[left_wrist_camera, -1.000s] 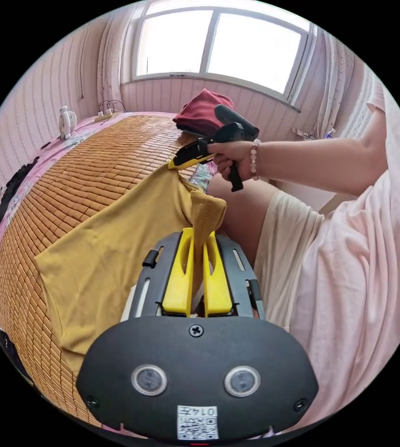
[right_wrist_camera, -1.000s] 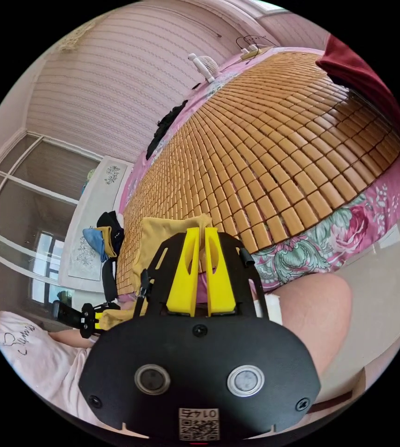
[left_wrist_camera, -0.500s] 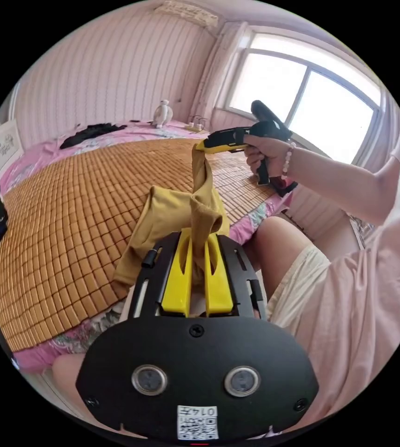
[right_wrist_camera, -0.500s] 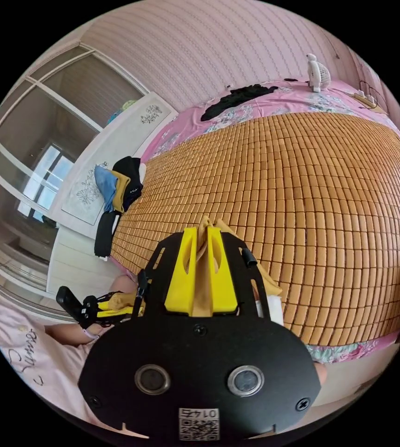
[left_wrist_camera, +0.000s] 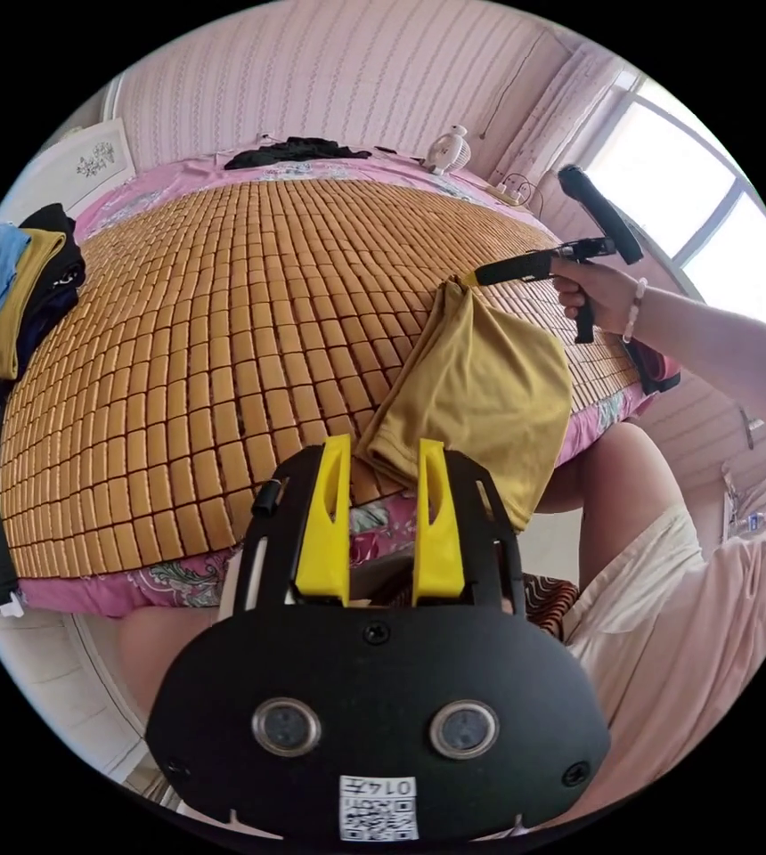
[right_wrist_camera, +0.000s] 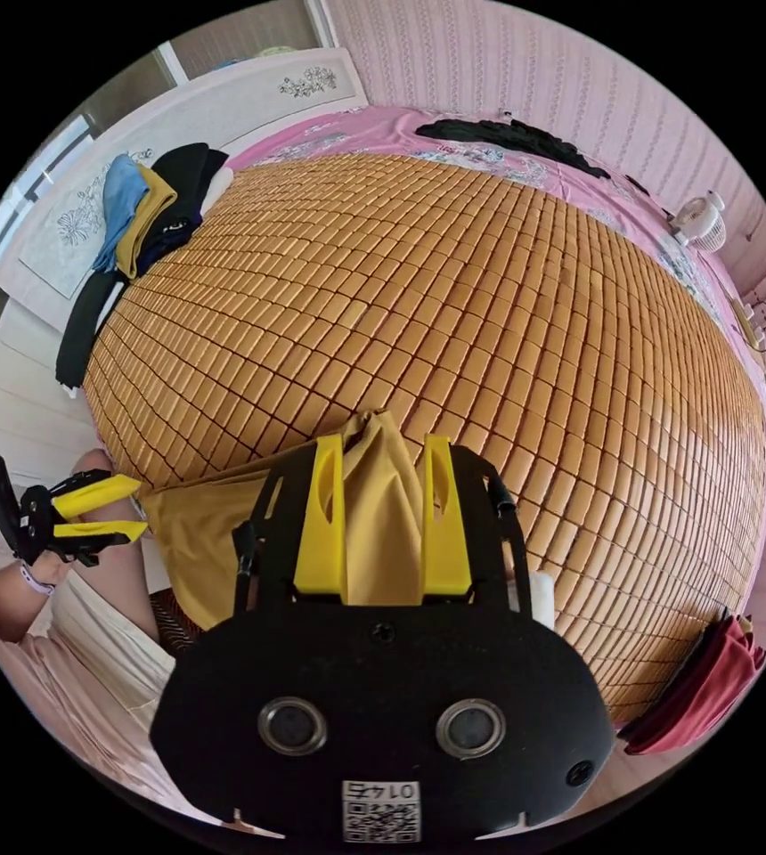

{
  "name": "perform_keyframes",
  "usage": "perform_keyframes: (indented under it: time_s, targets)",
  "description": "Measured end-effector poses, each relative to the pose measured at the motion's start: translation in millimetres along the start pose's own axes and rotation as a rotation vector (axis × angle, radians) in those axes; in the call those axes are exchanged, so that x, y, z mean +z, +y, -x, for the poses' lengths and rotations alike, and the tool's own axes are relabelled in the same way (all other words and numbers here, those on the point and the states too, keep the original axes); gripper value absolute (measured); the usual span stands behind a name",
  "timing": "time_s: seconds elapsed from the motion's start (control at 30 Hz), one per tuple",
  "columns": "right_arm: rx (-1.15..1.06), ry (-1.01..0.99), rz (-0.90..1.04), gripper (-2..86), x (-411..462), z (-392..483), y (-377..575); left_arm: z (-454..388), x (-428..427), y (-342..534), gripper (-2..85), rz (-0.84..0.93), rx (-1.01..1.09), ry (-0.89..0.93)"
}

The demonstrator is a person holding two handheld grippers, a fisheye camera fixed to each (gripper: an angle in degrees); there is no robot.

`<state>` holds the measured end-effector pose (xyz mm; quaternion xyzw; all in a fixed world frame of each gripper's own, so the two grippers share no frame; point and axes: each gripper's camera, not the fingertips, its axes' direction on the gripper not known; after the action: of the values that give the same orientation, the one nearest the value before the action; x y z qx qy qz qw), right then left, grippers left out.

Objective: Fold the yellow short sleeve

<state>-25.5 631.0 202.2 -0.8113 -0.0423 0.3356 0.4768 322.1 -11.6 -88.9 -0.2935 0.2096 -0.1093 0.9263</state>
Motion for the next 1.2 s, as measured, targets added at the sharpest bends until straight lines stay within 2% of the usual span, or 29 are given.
perform_keyframes:
  time_s: [0.13, 0.27, 0.3, 0.43, 0.6, 0.77, 0.93, 1.07, 1.2]
  targets:
    - [-0.034, -0.091, 0.04, 9.2, 18, 8, -8, -5, 18, -10, 9.9, 0.041, -0.004, -0.022]
    - [0.01, -0.232, 0.042, 4.7, 10, -3, -1, -15, 18, -19, 4.7, 0.061, 0.066, -0.048]
    - [0.018, -0.253, 0.024, 4.6, 5, -6, 3, -16, 16, -22, 3.3, 0.085, 0.057, -0.007]
    - [0.023, -0.318, -0.197, 3.5, -59, -16, 59, -38, -17, -21, 2.3, -0.012, 0.133, -0.003]
    - [0.094, -0.327, -0.418, 2.9, -136, -33, 166, -104, -87, -16, 1.8, -0.122, 0.378, 0.081]
    - [0.3, -0.182, -0.594, 2.8, -199, -54, 290, -182, -127, -34, 1.8, -0.208, 0.61, 0.179]
    - [0.456, 0.003, -0.728, 2.8, -264, -86, 376, -269, -127, -83, 1.9, -0.24, 0.864, 0.313]
    - [0.491, 0.25, -0.675, 3.2, -340, -139, 402, -359, -124, -151, 2.0, -0.313, 1.045, 0.47]
    - [0.519, 0.37, -0.506, 4.2, -395, -235, 362, -449, -105, -247, 3.6, -0.379, 1.004, 0.553]
